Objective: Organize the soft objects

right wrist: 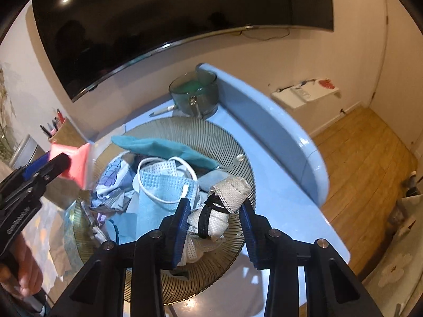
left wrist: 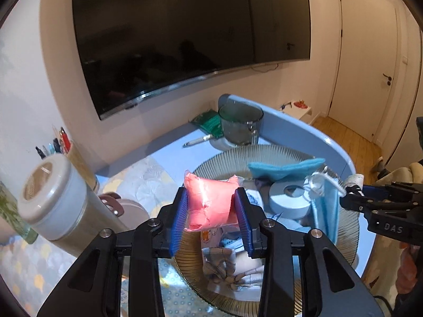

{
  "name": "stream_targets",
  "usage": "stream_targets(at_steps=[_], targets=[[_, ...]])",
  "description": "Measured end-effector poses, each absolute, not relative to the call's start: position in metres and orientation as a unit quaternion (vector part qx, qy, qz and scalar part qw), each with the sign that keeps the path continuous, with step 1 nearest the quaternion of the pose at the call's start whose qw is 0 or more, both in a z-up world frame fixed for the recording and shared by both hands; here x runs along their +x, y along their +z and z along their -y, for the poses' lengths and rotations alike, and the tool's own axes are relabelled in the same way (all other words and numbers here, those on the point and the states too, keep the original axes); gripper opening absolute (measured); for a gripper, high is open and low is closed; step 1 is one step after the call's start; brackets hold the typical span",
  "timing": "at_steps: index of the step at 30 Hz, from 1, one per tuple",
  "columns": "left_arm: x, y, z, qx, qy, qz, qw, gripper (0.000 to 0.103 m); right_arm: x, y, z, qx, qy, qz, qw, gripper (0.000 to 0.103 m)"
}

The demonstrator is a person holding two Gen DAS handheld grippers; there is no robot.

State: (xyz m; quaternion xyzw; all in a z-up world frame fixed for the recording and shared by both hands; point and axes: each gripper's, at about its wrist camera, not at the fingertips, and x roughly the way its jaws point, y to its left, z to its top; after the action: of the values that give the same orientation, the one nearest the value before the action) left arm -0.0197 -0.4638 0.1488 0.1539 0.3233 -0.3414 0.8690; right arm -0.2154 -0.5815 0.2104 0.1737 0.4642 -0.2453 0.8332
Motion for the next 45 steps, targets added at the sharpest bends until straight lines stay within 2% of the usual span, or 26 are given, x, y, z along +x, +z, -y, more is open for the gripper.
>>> stream_targets(at_steps=[1, 3, 4, 5, 6, 14, 22, 27, 45], targets=[[-0.018, 0.146, 0.464, 0.154, -0.341, -0.33, 0.867, 0.048, -0.215, 0.208, 0.583, 0.174, -0.244, -0.469, 0.831, 0.045], [-0.017, 0.141, 0.461, 0.151, -0.341, -0.34, 0.863, 0.05, -0.217, 0.205, 0.584, 0.178, -0.243, -0.474, 0.828, 0.066], [-0.017, 0.14, 0.459, 0.151, -0.344, -0.347, 0.86, 0.054, -0.219, 0.206, 0.584, 0.18, -0.239, -0.468, 0.831, 0.068], [-0.019, 0.139, 0.458, 0.151, -0.348, -0.35, 0.856, 0.064, -0.221, 0.209, 0.582, 0.181, -0.233, -0.463, 0.836, 0.068], [-0.022, 0.14, 0.456, 0.151, -0.353, -0.349, 0.855, 0.067, -0.223, 0.211, 0.58, 0.184, -0.229, -0.459, 0.838, 0.068], [-0.062, 0.163, 0.424, 0.167, -0.377, -0.3, 0.86, 0.068, -0.231, 0.23, 0.559, 0.187, -0.223, -0.442, 0.849, 0.068], [-0.097, 0.186, 0.357, 0.149, -0.373, -0.272, 0.874, 0.068, -0.234, 0.253, 0.504, 0.151, -0.207, -0.429, 0.866, 0.069], [-0.11, 0.188, 0.295, 0.136, -0.345, -0.258, 0.892, 0.074, -0.233, 0.26, 0.458, 0.127, -0.179, -0.424, 0.879, 0.073], [-0.101, 0.152, 0.062, 0.091, -0.132, -0.308, 0.938, 0.075, -0.154, 0.213, 0.237, 0.025, 0.01, -0.47, 0.882, 0.075]])
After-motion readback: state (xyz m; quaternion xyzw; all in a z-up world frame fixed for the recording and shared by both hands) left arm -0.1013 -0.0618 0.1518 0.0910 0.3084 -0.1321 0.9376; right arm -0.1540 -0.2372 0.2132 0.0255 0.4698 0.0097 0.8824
